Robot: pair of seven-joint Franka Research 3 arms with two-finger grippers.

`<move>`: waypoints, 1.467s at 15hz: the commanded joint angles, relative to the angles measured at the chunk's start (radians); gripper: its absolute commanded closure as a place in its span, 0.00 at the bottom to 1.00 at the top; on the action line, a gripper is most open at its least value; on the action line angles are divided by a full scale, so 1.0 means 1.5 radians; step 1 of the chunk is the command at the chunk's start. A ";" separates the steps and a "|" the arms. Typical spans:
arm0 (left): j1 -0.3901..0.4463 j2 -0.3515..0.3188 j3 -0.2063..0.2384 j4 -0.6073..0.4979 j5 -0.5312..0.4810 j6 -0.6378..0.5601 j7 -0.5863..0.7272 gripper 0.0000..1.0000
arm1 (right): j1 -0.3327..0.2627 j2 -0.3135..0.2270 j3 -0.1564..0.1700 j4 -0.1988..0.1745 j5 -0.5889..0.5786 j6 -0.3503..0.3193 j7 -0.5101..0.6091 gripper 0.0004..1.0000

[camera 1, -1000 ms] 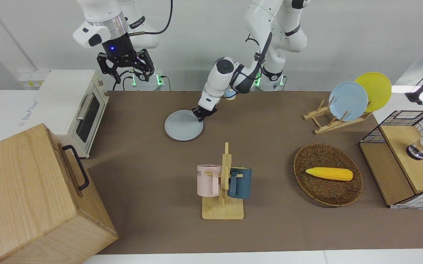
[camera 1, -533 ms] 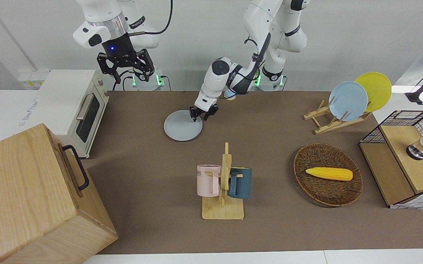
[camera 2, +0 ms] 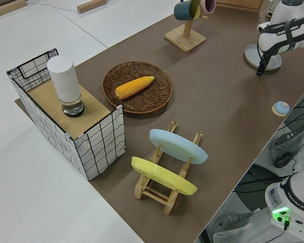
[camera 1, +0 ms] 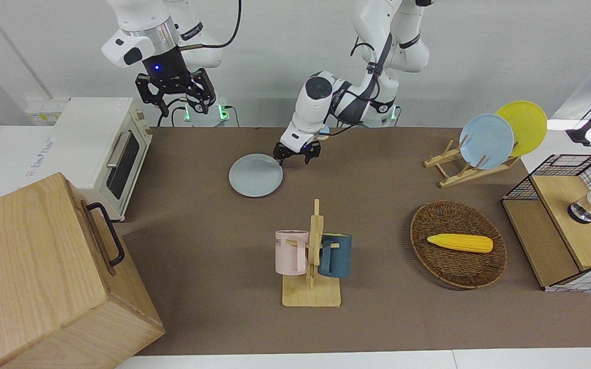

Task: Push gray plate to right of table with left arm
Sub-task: 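Lift the left gripper off the gray plate and pull it back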

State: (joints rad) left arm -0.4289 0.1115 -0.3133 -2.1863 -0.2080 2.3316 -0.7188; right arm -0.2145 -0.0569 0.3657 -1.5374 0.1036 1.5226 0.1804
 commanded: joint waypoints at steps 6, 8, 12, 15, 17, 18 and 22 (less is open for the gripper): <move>0.173 -0.112 0.007 -0.011 0.064 -0.151 0.153 0.01 | -0.004 0.004 0.003 0.009 0.011 -0.004 0.001 0.00; 0.201 -0.130 0.007 -0.010 0.069 -0.153 0.156 0.01 | -0.004 0.004 0.003 0.009 0.011 -0.004 0.001 0.00; 0.270 -0.156 0.007 -0.008 0.092 -0.154 0.199 0.01 | -0.004 0.004 0.003 0.009 0.011 -0.004 0.001 0.00; 0.304 -0.171 0.008 0.014 0.109 -0.170 0.216 0.01 | -0.004 0.004 0.003 0.009 0.011 -0.004 0.001 0.00; 0.325 -0.171 0.008 0.053 0.110 -0.211 0.226 0.01 | -0.004 0.004 0.003 0.009 0.011 -0.004 0.001 0.00; 0.330 -0.171 0.010 0.067 0.110 -0.224 0.233 0.01 | -0.004 0.004 0.003 0.009 0.011 -0.004 0.001 0.00; 0.349 -0.168 0.011 0.116 0.108 -0.251 0.233 0.01 | -0.004 0.004 0.003 0.009 0.011 -0.004 0.001 0.00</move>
State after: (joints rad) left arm 0.0688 -0.1464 -0.2896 -2.0747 -0.0641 2.0146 -0.3823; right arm -0.2145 -0.0569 0.3657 -1.5374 0.1036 1.5226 0.1804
